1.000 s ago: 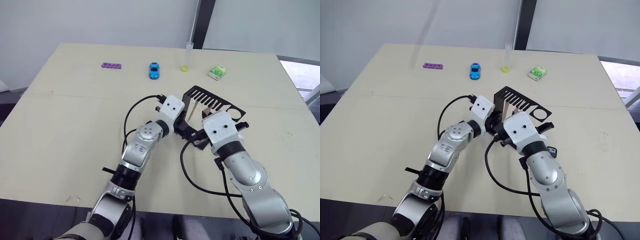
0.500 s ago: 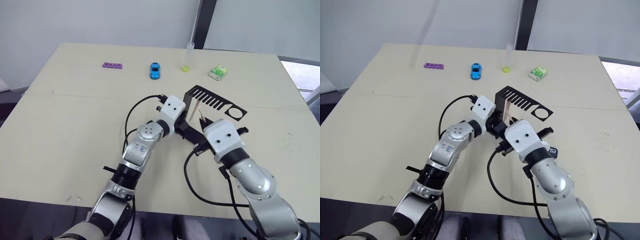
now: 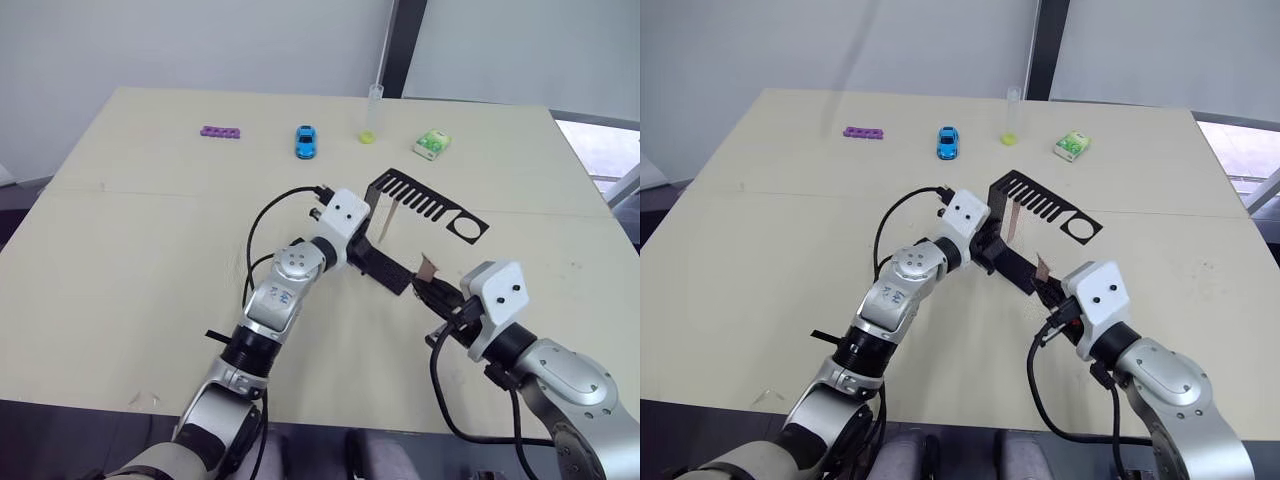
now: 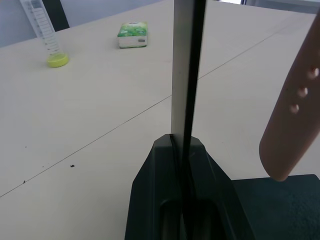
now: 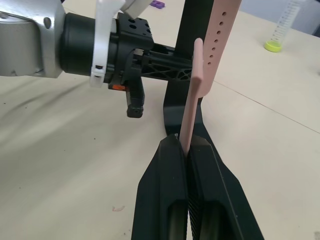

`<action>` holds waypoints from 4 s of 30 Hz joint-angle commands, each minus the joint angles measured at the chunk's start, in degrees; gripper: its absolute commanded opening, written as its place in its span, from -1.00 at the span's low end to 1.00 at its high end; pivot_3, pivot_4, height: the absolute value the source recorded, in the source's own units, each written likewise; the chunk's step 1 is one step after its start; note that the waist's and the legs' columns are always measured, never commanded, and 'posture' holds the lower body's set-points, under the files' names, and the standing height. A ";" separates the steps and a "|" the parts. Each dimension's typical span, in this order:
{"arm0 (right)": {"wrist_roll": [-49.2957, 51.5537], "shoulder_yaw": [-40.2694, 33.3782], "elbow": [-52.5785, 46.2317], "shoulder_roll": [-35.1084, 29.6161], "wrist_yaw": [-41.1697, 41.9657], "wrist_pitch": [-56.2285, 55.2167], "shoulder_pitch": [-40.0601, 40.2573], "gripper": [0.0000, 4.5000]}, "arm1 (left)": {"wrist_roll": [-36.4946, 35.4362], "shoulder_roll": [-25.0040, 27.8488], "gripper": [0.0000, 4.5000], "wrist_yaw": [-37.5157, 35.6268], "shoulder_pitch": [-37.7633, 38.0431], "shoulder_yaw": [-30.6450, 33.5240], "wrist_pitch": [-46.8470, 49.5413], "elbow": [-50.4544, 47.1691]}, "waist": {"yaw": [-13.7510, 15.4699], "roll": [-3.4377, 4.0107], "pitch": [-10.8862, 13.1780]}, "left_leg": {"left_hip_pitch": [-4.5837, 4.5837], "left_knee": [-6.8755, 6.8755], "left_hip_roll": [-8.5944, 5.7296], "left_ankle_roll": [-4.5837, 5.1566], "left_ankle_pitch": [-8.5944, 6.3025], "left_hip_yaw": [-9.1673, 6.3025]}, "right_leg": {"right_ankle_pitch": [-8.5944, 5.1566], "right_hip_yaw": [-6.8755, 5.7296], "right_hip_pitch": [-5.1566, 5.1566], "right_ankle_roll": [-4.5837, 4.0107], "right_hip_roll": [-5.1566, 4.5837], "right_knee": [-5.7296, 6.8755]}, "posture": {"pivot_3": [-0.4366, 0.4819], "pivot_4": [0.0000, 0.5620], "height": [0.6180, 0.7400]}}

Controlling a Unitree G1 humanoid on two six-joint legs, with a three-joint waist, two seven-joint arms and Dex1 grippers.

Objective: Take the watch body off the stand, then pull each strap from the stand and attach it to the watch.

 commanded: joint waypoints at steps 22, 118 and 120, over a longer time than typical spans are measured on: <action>3.62 -1.40 1.79 -3.38 0.01 -3.34 -1.79 -1.00 | -1.66 5.05 0.99 -3.88 1.07 3.01 2.04 -3.19 | 0.13 -0.01 -0.01 | 0.00 0.02 0.00 0.00 0.00 -0.01 | 0.00 -0.02 0.00 0.00 -0.01 0.01 | -0.05 -0.47 1.00; 44.37 -3.69 18.40 -13.25 10.60 1.02 -15.25 -1.00 | -48.63 11.32 -0.99 -50.05 -2.10 8.35 23.09 -6.90 | -0.03 -0.01 0.00 | -0.25 0.53 0.04 0.17 -0.10 -0.30 | 0.00 -0.19 0.07 0.00 -0.05 0.03 | -0.05 -0.47 1.00; 44.70 -3.70 18.24 -13.23 10.31 1.05 -15.22 -1.00 | -48.90 11.06 -0.99 -49.71 -2.50 8.70 23.25 -6.13 | -0.04 -0.01 0.00 | -0.25 0.53 0.04 0.17 -0.10 -0.30 | 0.00 -0.19 0.07 0.00 -0.05 0.02 | -0.05 -0.47 1.00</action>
